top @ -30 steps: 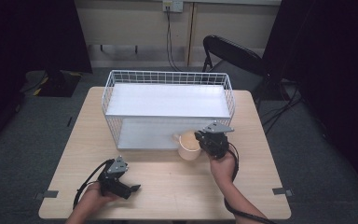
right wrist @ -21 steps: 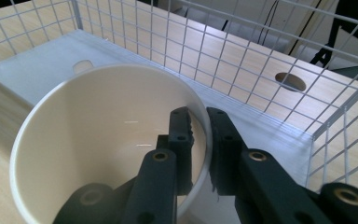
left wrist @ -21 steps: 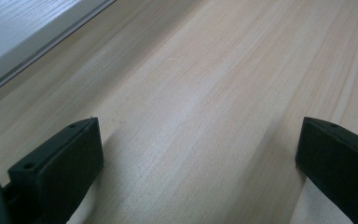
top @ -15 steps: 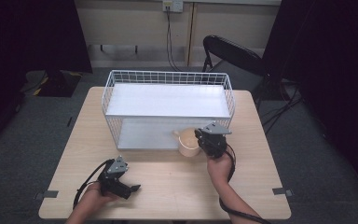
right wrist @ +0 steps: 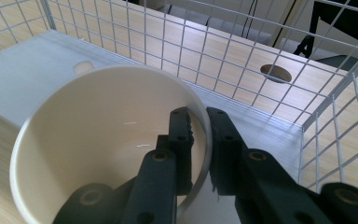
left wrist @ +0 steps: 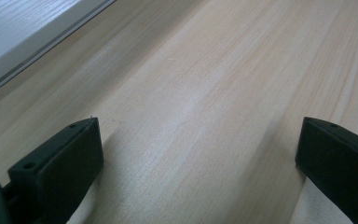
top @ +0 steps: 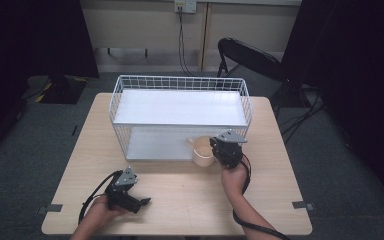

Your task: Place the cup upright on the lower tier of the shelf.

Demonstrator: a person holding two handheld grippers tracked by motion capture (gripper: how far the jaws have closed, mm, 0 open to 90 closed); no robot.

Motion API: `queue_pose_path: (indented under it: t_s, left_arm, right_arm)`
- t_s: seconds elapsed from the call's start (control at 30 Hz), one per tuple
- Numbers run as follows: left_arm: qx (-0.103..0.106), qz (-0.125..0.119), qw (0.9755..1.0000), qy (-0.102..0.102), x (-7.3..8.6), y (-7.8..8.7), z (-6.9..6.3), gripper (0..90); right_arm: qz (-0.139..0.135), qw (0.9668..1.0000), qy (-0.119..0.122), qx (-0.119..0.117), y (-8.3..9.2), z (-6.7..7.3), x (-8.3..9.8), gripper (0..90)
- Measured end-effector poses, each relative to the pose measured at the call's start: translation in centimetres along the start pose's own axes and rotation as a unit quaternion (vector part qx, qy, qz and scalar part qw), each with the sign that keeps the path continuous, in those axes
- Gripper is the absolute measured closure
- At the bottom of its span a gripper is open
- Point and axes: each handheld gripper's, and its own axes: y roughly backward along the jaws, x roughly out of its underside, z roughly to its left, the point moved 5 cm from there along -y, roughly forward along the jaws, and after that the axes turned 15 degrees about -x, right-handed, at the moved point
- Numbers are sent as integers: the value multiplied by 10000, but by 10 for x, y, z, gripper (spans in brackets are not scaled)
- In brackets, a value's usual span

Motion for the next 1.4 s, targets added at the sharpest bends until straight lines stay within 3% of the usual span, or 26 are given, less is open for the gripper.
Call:
queue_pose_path:
  t_s: [0.63, 0.77, 0.9, 1.23, 1.4]
  left_arm:
    - [11, 3, 10000, 13, 0, 0, 0, 2]
    - [17, 1, 10000, 33, 0, 0, -1, 2]
    - [11, 2, 10000, 15, 0, 0, 0, 2]
    - [9, 2, 10000, 13, 0, 0, 0, 2]
    - [11, 3, 10000, 15, 0, 0, 0, 2]
  right_arm:
    - [-15, 9999, -89, 134, -14, 0, -6, 813]
    - [17, 9999, -50, 125, -15, -1, -8, 811]
    - [37, 9998, -169, 52, -15, -2, -7, 790]
    - [-124, 9998, -173, 41, -9, -1, -14, 565]
    - [-251, 9980, -482, -308, -4, 1, -16, 368]
